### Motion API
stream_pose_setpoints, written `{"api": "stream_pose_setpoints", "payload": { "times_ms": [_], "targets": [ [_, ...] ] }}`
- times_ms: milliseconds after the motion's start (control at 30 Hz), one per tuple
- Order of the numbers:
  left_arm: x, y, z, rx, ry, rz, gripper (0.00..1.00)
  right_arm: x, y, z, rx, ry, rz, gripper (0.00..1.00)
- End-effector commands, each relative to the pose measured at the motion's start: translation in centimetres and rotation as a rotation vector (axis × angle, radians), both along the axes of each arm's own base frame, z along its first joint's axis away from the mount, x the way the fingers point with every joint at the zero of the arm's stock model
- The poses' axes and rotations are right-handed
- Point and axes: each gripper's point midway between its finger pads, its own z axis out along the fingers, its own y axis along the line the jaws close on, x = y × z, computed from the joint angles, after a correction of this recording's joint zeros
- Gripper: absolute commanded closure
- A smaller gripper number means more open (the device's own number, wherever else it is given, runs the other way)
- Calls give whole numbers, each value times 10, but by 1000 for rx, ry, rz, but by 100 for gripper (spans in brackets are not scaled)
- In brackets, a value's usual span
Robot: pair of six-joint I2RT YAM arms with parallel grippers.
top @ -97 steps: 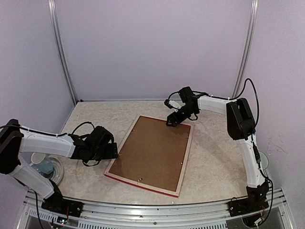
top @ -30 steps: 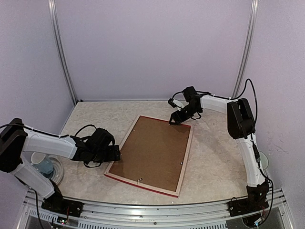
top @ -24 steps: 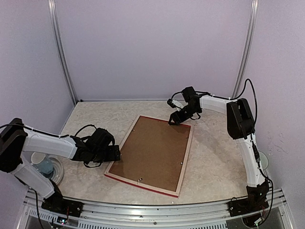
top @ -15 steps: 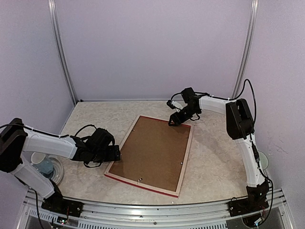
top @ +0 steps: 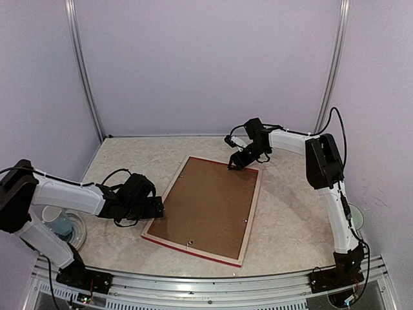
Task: Put the photo into the frame
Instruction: Press the fastener onto the backboard.
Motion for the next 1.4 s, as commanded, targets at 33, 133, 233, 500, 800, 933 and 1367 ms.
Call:
{"api": "stream_pose_setpoints", "payload": {
  "times_ms": [33, 133, 233, 500, 800, 933, 1367],
  "targets": [
    [-2, -1, -6, 1, 6, -6, 9, 2, 0, -16, -33, 13, -16, 50],
    [-3, -1, -7, 0, 8, -6, 9, 3, 0, -15, -31, 8, -17, 52],
    [-3, -1, -7, 0, 9, -4, 9, 3, 1, -13, -27, 7, -14, 53],
    [-3, -1, -7, 0, 9, -5, 9, 2, 1, -17, -38, 12, -18, 54],
    [-4, 0, -7, 0, 7, -4, 9, 2, -1, -20, -45, 15, -22, 58],
    [-4, 0, -7, 0, 9, -3, 9, 2, -1, -24, -52, 20, -26, 61],
    [-4, 1, -7, 5, 8, -4, 9, 3, -1, -25, -59, 22, -37, 67]
  ]
}}
